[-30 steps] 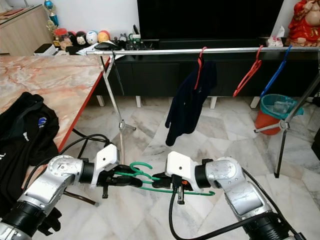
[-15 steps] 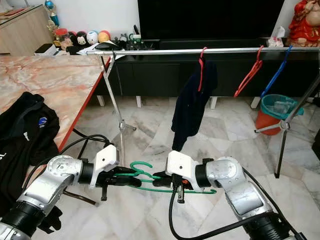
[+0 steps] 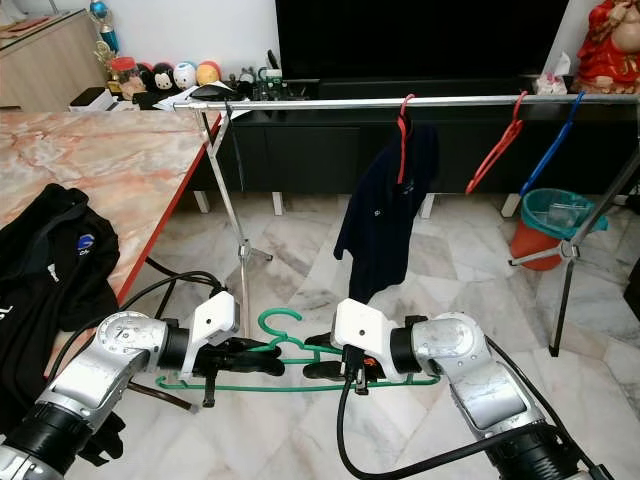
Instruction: Hang hanger
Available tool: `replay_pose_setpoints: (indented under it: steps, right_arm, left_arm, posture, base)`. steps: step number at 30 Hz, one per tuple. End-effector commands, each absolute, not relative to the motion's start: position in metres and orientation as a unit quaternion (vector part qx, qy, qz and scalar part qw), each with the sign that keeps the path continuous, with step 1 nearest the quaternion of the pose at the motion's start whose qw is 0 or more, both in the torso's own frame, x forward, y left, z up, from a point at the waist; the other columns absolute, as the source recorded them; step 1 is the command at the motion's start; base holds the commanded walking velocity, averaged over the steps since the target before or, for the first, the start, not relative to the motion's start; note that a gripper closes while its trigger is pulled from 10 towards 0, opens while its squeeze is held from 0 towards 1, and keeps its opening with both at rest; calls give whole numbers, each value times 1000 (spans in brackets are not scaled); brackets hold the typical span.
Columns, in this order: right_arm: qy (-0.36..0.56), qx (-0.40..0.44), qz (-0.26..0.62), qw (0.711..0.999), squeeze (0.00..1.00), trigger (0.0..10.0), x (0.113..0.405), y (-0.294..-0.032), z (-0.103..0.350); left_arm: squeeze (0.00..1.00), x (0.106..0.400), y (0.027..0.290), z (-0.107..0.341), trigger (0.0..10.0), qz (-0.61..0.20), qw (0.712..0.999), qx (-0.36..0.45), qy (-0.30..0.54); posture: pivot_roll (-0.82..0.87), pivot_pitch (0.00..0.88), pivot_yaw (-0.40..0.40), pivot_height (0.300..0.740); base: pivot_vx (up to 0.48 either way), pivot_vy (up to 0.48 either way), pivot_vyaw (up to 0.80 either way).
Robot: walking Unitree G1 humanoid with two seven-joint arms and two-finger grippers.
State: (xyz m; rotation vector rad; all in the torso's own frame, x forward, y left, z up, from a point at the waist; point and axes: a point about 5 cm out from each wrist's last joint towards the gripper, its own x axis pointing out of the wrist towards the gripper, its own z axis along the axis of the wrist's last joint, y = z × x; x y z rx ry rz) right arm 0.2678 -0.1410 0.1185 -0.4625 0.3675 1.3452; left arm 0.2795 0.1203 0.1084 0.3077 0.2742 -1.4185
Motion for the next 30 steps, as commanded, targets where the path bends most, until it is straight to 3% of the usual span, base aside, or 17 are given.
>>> replay_pose_setpoints:
  steps: [1,9,10,11,12,18,24,25,26,27,30]
  right_arm:
    - [169,-206,628,731,1000,10000,264,-136,117]
    - [163,-218,573,773,1000,10000,280,-144,110]
    - [160,-218,554,788,157,10000,285,-146,108]
    - [158,-217,544,795,157,10000,288,-146,107]
    - [156,-216,531,804,0,10000,291,-148,106]
    - [144,-182,529,816,0,10000,292,-146,105]
    - [165,-152,587,778,0,10000,275,-144,98]
    - [167,-151,593,773,216,10000,272,-144,97]
    - [168,-149,597,770,216,10000,271,-145,97]
    - [171,-142,603,766,1000,10000,269,-145,97]
    - [182,-153,614,753,1000,10000,265,-147,95]
  left_arm:
    - [0,283,124,110,0,-632,751,146,122]
    - [0,276,124,107,0,-653,731,151,129]
    - [0,276,126,106,0,-655,727,158,134]
    - [0,276,127,105,0,-655,725,162,137]
    - [0,275,128,102,0,-655,722,171,144]
    - [0,274,132,93,0,-655,709,205,163]
    - [0,277,139,80,0,-634,707,257,179]
    - [0,279,139,80,0,-629,712,259,176]
    - [0,280,139,80,0,-625,716,260,173]
    - [0,281,139,81,0,-622,719,260,169]
    - [0,284,140,81,0,-614,726,266,161]
  posture:
    - [24,0,44,740]
    - [24,0,42,740]
    - [25,0,42,740]
    - [25,0,42,740]
    - [26,0,42,740]
    - [25,0,42,740]
    - [23,0,43,740]
    - [24,0,43,740]
    - [24,0,43,740]
    - [23,0,43,740]
    - [25,0,43,740]
  base:
    - [0,0,0]
    - [0,0,0]
    - [0,0,0]
    - [0,0,0]
    - [0,0,0]
    - [0,0,0]
    - [0,0,0]
    - [0,0,0]
    - [0,0,0]
    - [0,0,0]
    - [0,0,0]
